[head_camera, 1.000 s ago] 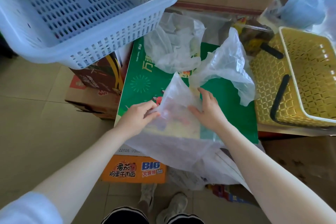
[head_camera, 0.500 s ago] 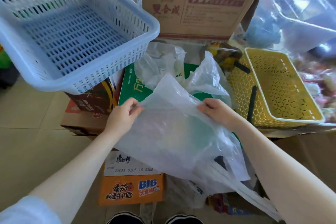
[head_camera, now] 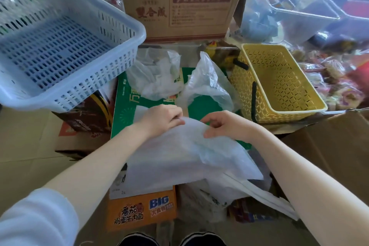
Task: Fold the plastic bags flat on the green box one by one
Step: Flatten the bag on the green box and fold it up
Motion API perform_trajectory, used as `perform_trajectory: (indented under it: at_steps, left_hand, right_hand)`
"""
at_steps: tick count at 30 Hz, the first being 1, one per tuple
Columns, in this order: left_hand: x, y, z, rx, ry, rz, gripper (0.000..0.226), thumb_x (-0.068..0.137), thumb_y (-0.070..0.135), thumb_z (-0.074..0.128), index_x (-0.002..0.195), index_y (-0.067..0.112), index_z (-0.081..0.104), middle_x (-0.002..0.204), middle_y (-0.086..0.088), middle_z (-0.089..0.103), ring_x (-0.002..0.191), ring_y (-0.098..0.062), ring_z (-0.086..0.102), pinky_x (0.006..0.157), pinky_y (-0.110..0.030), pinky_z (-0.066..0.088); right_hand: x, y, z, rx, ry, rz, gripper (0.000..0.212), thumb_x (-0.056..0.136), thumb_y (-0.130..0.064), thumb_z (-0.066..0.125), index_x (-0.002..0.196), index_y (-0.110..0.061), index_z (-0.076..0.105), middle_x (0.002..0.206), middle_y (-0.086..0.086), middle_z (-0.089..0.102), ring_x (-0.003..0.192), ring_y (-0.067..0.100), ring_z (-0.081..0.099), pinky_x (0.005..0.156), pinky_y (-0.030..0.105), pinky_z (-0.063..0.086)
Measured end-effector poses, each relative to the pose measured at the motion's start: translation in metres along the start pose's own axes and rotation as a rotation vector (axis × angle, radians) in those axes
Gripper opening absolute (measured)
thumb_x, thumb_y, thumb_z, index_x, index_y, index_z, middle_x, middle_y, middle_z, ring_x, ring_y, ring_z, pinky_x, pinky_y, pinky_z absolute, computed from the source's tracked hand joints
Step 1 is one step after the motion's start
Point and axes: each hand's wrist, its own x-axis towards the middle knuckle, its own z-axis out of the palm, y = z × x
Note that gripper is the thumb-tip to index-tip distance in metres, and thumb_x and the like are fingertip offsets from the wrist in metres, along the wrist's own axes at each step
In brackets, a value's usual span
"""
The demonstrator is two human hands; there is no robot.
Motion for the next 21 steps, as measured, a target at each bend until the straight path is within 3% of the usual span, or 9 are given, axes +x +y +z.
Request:
perform_trajectory:
  at_steps: [3, 6, 11, 14, 17, 19, 21]
  left_hand:
    - [-0.010, -0.004, 0.006, -0.061, 0.019, -0.042, 0.023, 0.091, 0.031, 0.054, 0.085, 0.009, 0.055, 0.078, 0.006, 0.048, 0.074, -0.018, 0.047, 0.064, -0.033, 0.038]
    - [-0.019, -0.010, 0.009, -0.061, -0.041, -0.082, 0.023, 0.088, 0.038, 0.055, 0.081, 0.017, 0.048, 0.069, 0.008, 0.048, 0.068, -0.019, 0.048, 0.059, -0.031, 0.036]
    - [-0.026, -0.020, 0.009, 0.074, -0.085, -0.129, 0.033, 0.086, 0.047, 0.053, 0.090, 0.014, 0.053, 0.074, -0.005, 0.061, 0.068, -0.022, 0.055, 0.054, -0.029, 0.037]
    - [-0.029, -0.022, 0.007, 0.060, -0.064, -0.132, 0.032, 0.086, 0.046, 0.053, 0.079, 0.015, 0.050, 0.068, -0.004, 0.058, 0.065, -0.022, 0.054, 0.055, -0.031, 0.038]
    - [-0.029, -0.020, 0.001, -0.033, -0.010, -0.133, 0.027, 0.088, 0.041, 0.055, 0.069, 0.023, 0.046, 0.058, 0.003, 0.048, 0.057, -0.016, 0.048, 0.053, -0.031, 0.033]
    - [-0.028, -0.020, -0.003, -0.104, 0.029, -0.137, 0.027, 0.088, 0.038, 0.055, 0.067, 0.025, 0.045, 0.054, 0.005, 0.044, 0.054, -0.012, 0.044, 0.053, -0.031, 0.031]
    - [-0.027, -0.019, -0.007, -0.108, 0.044, -0.130, 0.028, 0.089, 0.040, 0.054, 0.070, 0.020, 0.051, 0.055, 0.006, 0.045, 0.054, -0.011, 0.044, 0.054, -0.031, 0.032]
  right_hand:
    - [-0.010, 0.025, 0.004, -0.060, 0.065, 0.046, 0.014, 0.078, -0.024, 0.074, 0.080, -0.016, 0.062, 0.070, 0.001, 0.059, 0.061, 0.020, 0.051, 0.060, 0.032, 0.042]
    - [-0.017, 0.038, 0.004, -0.011, 0.259, 0.072, 0.021, 0.080, -0.020, 0.071, 0.066, -0.012, 0.057, 0.062, -0.002, 0.049, 0.058, 0.012, 0.043, 0.058, 0.025, 0.035]
    - [-0.020, 0.045, -0.002, -0.036, 0.242, 0.112, 0.035, 0.091, -0.027, 0.058, 0.072, 0.003, 0.060, 0.064, 0.007, 0.046, 0.059, 0.016, 0.040, 0.060, 0.030, 0.032]
    - [-0.023, 0.045, -0.005, -0.095, 0.219, 0.129, 0.032, 0.096, -0.029, 0.047, 0.088, -0.004, 0.065, 0.076, 0.005, 0.056, 0.069, 0.017, 0.050, 0.063, 0.028, 0.038]
    - [-0.024, 0.038, -0.002, -0.110, 0.200, 0.028, 0.030, 0.092, -0.031, 0.054, 0.119, -0.018, 0.050, 0.101, -0.001, 0.059, 0.085, 0.016, 0.057, 0.072, 0.023, 0.043]
    - [-0.022, 0.032, 0.005, -0.172, 0.233, -0.077, 0.040, 0.084, -0.030, 0.066, 0.115, -0.018, 0.044, 0.104, -0.003, 0.056, 0.087, 0.016, 0.055, 0.075, 0.027, 0.044]
    - [-0.018, 0.024, 0.013, -0.263, 0.339, -0.227, 0.031, 0.081, -0.026, 0.070, 0.101, -0.011, 0.051, 0.094, -0.002, 0.057, 0.080, 0.020, 0.054, 0.072, 0.037, 0.048]
